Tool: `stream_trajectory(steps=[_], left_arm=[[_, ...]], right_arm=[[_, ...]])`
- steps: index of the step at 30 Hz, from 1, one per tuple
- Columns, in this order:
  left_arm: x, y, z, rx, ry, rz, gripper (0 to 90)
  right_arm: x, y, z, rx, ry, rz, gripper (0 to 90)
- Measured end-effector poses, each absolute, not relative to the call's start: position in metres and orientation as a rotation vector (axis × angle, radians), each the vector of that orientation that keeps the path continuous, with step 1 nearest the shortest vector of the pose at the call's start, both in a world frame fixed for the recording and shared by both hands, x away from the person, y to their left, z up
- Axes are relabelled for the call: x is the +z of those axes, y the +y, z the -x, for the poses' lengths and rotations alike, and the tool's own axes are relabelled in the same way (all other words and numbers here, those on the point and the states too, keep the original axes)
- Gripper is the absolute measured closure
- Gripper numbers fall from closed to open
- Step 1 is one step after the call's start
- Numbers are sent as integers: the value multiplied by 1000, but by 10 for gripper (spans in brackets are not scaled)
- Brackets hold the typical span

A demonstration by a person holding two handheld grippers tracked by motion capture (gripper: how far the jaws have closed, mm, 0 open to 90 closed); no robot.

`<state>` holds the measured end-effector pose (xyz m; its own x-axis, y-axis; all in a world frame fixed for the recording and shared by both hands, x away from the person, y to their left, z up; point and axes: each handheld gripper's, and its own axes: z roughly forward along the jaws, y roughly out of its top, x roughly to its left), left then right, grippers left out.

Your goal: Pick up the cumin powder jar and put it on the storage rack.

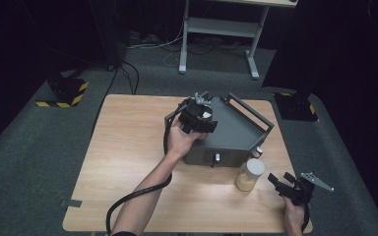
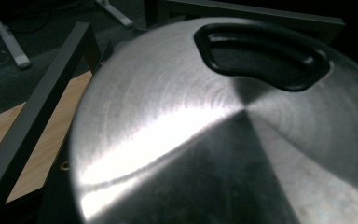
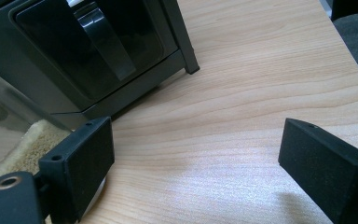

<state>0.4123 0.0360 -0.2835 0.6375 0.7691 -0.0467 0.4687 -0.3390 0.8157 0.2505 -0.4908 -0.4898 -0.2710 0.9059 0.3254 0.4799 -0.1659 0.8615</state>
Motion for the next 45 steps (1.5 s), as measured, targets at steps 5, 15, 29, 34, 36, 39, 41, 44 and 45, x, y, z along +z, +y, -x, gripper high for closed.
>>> stream_trajectory(steps=[5, 15, 29, 34, 36, 39, 41, 44, 45], left_arm=[[-289, 31, -422, 450, 999, -1999, 316], [-299, 28, -429, 447, 1010, -2011, 316], [-306, 24, -434, 445, 1000, -2032, 316], [-307, 23, -434, 446, 995, -2040, 316], [-307, 23, -435, 446, 996, -2042, 316], [-309, 23, -434, 450, 989, -2039, 316], [-310, 24, -433, 455, 984, -2034, 315], [-313, 23, -430, 473, 971, -2033, 314], [-313, 23, -429, 475, 969, -2031, 314]], right_arm=[[-490, -491, -251, 1425, 1704, -1579, 94], [-490, -491, -251, 1423, 1701, -1579, 94], [-490, -491, -251, 1425, 1701, -1579, 94], [-490, -491, -251, 1425, 1702, -1579, 94], [-490, -491, -251, 1425, 1702, -1580, 94], [-489, -491, -251, 1424, 1704, -1581, 94], [-489, -491, -251, 1424, 1705, -1581, 94], [-489, -491, -251, 1423, 1707, -1582, 94], [-489, -491, -251, 1422, 1707, -1582, 94]])
